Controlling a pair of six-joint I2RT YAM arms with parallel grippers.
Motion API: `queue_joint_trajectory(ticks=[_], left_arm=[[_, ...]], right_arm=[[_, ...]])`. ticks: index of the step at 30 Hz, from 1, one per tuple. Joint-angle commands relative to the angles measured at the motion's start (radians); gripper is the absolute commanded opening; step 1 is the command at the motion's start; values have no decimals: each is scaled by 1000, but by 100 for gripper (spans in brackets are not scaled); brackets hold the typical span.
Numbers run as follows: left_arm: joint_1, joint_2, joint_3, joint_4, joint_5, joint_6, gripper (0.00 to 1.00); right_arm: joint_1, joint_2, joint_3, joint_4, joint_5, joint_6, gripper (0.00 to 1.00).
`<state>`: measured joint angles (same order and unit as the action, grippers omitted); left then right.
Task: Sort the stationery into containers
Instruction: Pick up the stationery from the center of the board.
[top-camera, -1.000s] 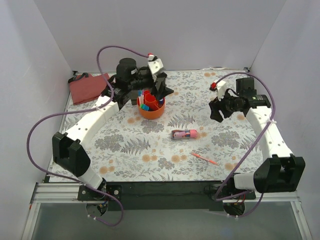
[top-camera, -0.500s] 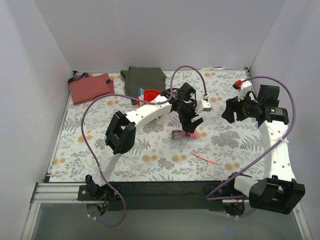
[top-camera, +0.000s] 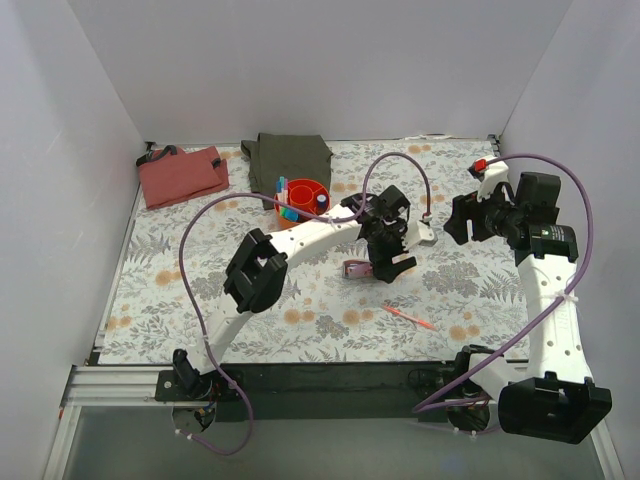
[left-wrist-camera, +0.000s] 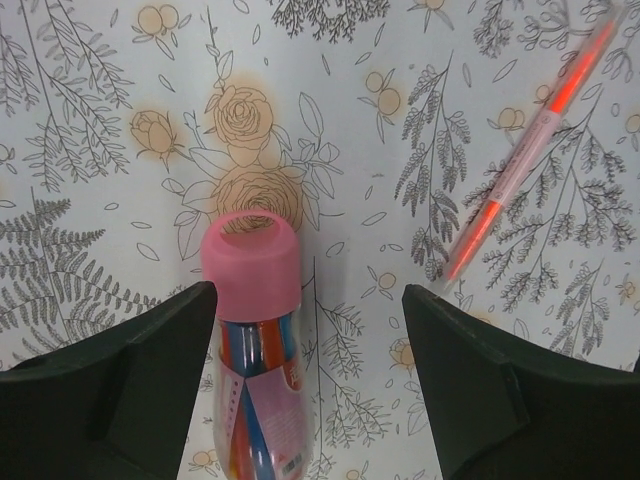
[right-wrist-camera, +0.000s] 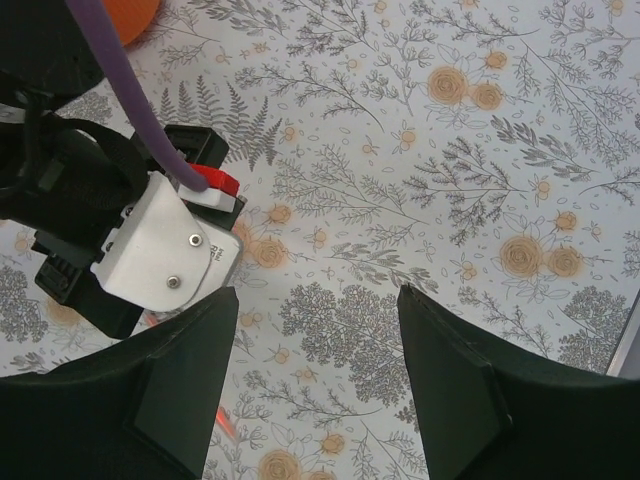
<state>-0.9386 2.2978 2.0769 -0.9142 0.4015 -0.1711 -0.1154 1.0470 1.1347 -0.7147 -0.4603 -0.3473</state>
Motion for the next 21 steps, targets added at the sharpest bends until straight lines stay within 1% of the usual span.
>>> queue_joint_trajectory(ticks=[1,10,16,19,20,21], left_arm=[[6,20,-21,35,-41,7,75],[6,78,-1,95,-62,5,74],[4,86,-21,109,-73,21,70],[4,94,-26,109,-75,35,64],[4,98,-24,103,-78,41,58],[4,110,-15,88,-84,57,49]], right_arm=[[8,-2,20,29,18,-2,74],[10,2,48,12,31,13,74],[10,10,45,11,40,36,74],[10,18,48,11,43,37,74],[10,18,48,11,48,37,74],[10,21,51,9,51,39,74]])
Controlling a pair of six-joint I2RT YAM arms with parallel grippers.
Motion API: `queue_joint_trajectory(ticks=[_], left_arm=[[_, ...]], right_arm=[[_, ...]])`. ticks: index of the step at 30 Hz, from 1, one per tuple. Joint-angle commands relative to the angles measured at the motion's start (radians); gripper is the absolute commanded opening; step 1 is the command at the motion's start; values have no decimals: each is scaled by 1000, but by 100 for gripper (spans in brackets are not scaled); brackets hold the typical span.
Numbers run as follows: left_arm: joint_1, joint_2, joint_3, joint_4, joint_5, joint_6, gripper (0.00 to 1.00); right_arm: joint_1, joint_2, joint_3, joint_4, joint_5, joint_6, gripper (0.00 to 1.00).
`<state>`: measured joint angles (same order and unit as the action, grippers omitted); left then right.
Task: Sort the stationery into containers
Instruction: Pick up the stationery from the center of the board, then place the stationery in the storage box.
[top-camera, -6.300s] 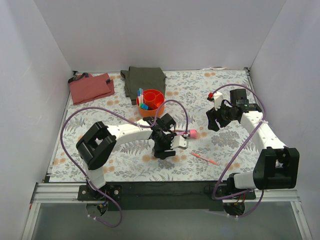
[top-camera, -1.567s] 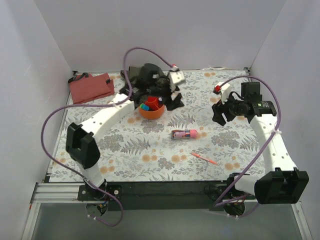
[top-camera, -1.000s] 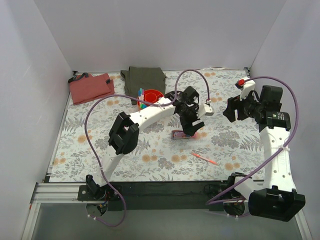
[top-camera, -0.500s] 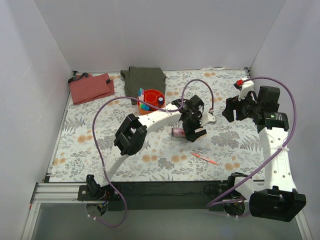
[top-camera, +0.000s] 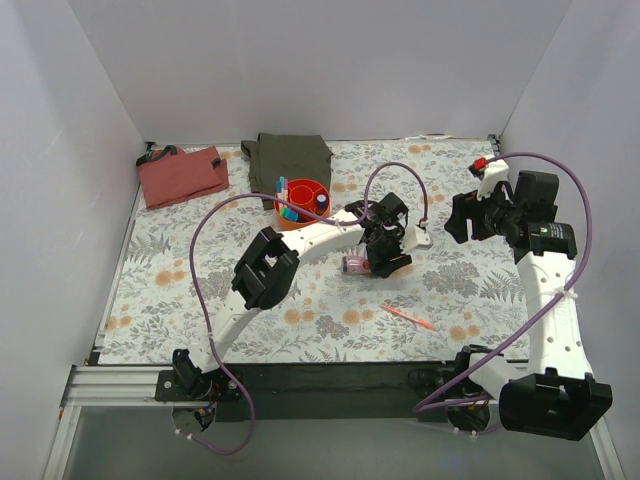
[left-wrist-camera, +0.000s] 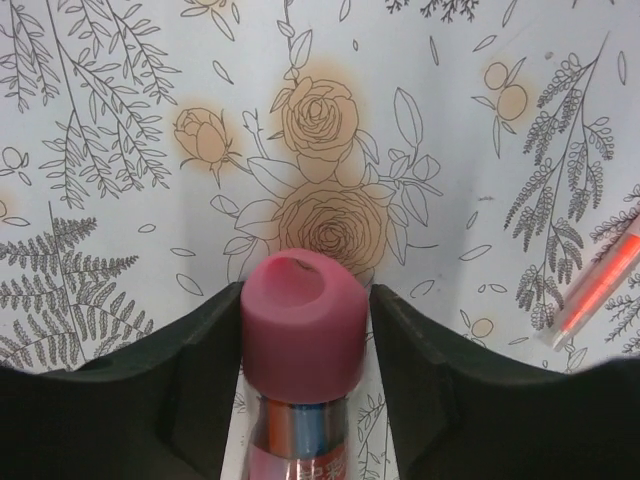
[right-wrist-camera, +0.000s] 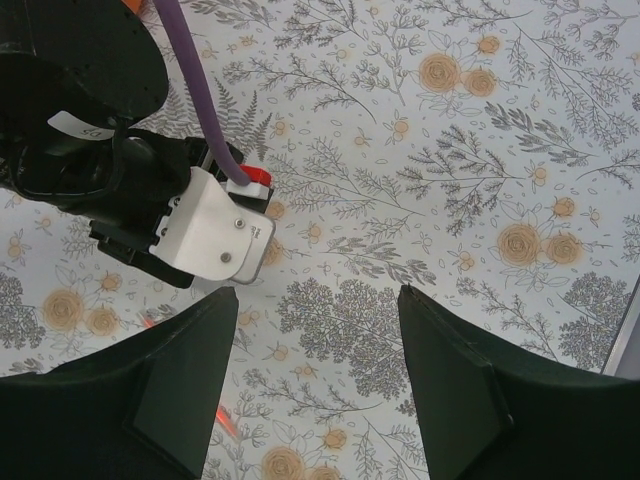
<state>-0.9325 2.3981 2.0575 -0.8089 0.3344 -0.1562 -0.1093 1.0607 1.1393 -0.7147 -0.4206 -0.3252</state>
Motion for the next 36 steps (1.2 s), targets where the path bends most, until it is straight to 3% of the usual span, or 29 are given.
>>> queue_joint_trajectory(ticks=[1,2,3,8,13,23,26,30,32,35,36], left_arm=[[-2,13,12,-27,-20,52,44],[0,15,15,-38,-24,61,39],[0,18,19,-59,-32,82,27],[27,9,104,-162,11,104,3],[73,-98,201,-156,74,35,0],[233,-388,56,60,8,-89,0],[303,-474,3,195,-21,-160,0],[389,-684,-282,633,-46,-262,0],[426,-775,-498,799,-66,-357,0],[446,-891,-828,1333,-92,-445,0],[445,-905,-899,1420,-107,-447,0]], right_arm=[[3,10,48,9,13,18,74],[2,13,50,9,19,18,74],[2,15,56,8,20,20,74],[2,31,68,4,29,17,74],[2,53,92,6,34,17,74],[0,119,135,17,40,51,73],[0,127,134,26,40,63,73],[0,134,134,32,39,69,73],[0,140,143,27,43,72,73],[0,151,163,24,54,72,73],[0,159,168,20,55,72,73]])
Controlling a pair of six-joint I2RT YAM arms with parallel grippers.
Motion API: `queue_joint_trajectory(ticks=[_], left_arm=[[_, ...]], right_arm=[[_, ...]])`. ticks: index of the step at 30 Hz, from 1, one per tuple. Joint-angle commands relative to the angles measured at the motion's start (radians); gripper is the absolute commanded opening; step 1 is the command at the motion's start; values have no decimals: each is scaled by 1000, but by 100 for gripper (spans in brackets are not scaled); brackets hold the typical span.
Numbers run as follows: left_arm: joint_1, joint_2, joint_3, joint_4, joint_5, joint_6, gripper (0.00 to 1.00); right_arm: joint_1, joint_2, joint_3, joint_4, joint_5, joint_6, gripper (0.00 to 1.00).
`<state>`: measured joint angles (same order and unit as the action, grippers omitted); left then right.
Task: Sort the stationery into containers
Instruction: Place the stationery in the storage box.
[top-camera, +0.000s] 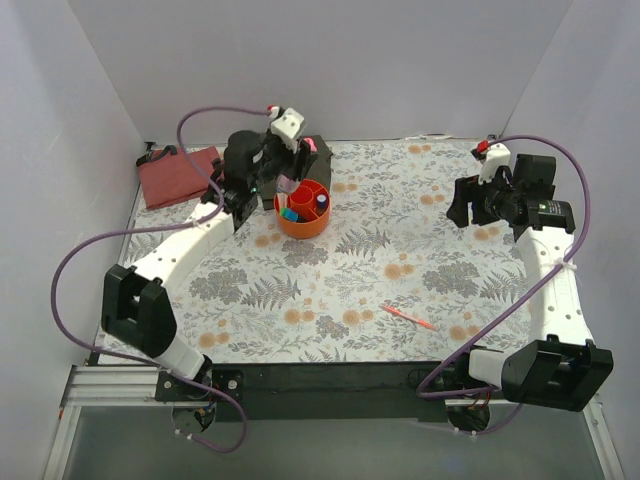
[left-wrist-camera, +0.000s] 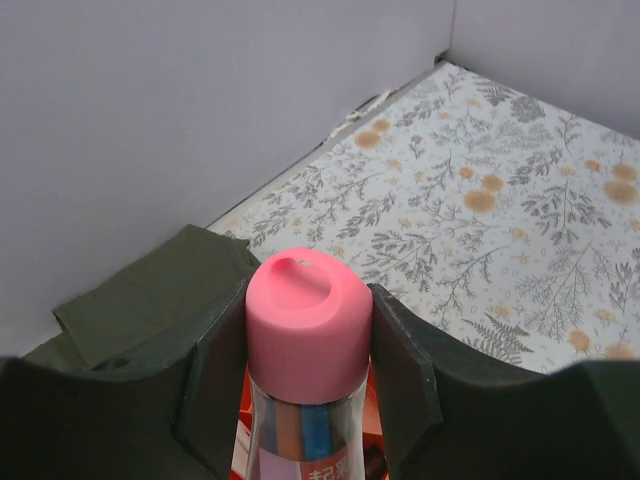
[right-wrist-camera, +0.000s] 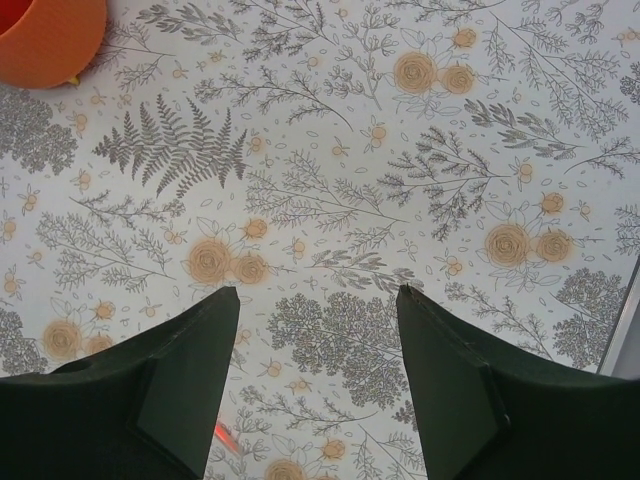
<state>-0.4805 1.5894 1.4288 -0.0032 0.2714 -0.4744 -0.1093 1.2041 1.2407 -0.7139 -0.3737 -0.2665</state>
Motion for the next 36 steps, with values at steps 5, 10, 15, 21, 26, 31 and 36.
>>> queue_joint_trajectory(ticks=[5,10,15,21,26,31,36], left_arm=[[-7,-74,-369,857,-164,-213,0],[-7,-39,-367,936,-207,-225,0],[-6,-23,-410,1029,-236,-227,0],[-4,38,-530,1313,-227,-227,0],[-1,69,-571,1400,-245,-256,0],[0,125,-590,1465,-238,-267,0],[13,211,-564,1508,-245,-265,0]], right_arm=[[0,22,74,1,24,7,72],[0,18,48,-9,45,-10,72],[0,28,17,-9,65,-28,72],[0,41,0,-27,56,-51,72],[0,74,35,-58,70,-76,72],[0,100,43,-55,78,-86,72],[0,104,23,-47,73,-91,72]])
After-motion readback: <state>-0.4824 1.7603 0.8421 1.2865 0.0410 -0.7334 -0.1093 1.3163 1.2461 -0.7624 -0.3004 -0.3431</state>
